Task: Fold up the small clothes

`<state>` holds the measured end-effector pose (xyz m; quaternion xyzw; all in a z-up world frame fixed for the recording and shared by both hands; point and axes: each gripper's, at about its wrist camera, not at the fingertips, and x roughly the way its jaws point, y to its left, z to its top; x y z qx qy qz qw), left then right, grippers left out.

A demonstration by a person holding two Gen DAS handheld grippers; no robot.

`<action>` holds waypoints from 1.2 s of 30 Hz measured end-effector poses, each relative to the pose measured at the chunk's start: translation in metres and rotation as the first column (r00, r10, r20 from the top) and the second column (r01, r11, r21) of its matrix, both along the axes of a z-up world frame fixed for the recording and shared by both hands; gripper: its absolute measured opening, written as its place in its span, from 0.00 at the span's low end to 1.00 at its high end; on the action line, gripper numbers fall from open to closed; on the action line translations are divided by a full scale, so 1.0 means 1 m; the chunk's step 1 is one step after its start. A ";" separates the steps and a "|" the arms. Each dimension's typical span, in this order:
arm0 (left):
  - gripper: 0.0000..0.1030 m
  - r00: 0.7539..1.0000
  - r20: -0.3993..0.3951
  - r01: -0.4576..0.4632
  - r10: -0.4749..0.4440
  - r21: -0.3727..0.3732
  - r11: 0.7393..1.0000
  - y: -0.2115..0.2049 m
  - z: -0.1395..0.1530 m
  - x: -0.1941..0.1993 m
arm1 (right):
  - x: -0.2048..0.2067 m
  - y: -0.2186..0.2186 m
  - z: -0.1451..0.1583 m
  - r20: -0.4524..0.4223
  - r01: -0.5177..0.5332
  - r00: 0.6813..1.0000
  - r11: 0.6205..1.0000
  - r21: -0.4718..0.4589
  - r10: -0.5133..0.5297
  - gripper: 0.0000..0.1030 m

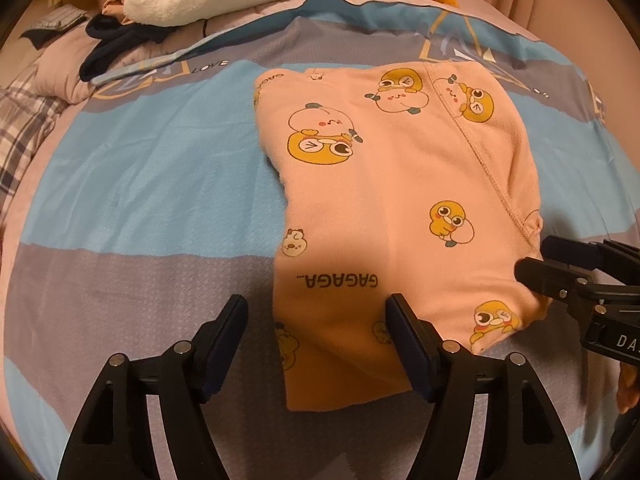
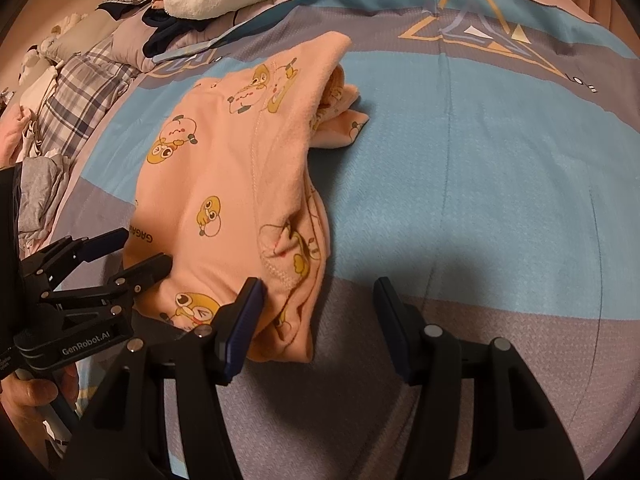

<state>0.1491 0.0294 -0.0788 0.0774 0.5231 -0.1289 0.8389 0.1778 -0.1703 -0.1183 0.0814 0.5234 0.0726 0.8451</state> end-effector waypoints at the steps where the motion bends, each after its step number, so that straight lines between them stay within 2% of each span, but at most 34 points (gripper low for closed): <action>1: 0.69 1.000 0.000 0.000 0.000 0.000 1.000 0.001 0.000 0.000 | -0.001 0.000 0.000 0.000 0.001 1.000 1.000 -0.001 -0.001 0.56; 17: 0.72 1.000 -0.007 -0.022 0.022 -0.002 1.000 0.003 0.000 -0.004 | -0.002 0.000 0.003 -0.006 0.001 1.000 1.000 -0.010 -0.001 0.56; 36: 0.85 0.997 -0.019 -0.069 0.069 -0.015 0.997 0.014 -0.001 -0.009 | -0.007 0.002 0.002 -0.010 0.000 1.000 1.000 -0.014 0.000 0.56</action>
